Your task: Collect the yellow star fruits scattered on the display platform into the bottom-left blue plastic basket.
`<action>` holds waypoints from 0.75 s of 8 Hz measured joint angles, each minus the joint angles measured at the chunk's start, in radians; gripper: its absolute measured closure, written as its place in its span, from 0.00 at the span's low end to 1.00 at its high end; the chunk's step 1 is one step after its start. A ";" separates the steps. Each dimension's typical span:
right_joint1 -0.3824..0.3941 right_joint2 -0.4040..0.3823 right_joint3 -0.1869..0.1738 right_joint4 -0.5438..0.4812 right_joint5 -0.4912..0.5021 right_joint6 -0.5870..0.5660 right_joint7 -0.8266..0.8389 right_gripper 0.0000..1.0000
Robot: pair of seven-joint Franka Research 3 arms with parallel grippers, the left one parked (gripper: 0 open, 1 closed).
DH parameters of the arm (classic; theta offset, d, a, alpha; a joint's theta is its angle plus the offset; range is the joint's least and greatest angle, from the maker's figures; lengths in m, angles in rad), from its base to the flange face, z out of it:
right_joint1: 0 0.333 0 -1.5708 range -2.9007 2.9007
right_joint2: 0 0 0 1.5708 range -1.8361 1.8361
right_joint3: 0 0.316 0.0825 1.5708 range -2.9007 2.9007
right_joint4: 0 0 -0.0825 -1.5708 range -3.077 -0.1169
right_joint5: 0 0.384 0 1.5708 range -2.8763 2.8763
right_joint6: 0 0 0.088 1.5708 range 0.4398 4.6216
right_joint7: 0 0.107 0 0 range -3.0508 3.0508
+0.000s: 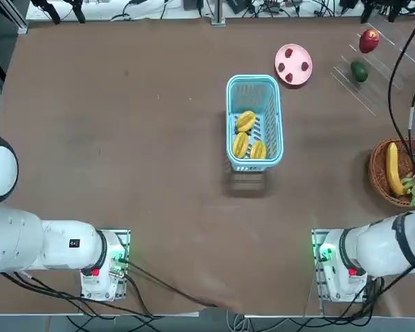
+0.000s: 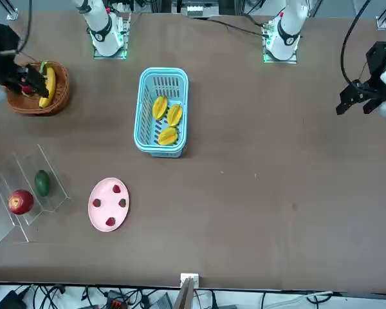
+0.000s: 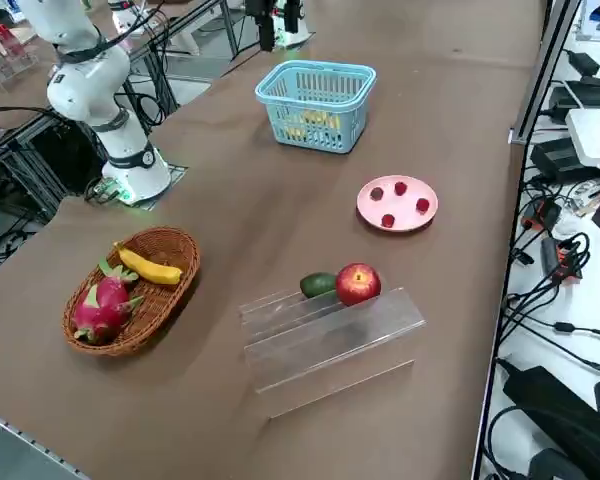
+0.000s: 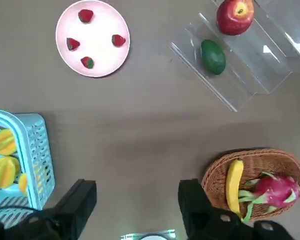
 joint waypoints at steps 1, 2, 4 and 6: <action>-0.075 -0.002 0.075 0.006 0.000 -0.023 0.000 0.00; -0.141 -0.006 0.143 0.011 0.000 -0.053 0.000 0.00; -0.206 -0.015 0.205 0.014 0.000 -0.070 0.000 0.00; -0.215 -0.019 0.208 0.015 0.002 -0.074 0.000 0.00</action>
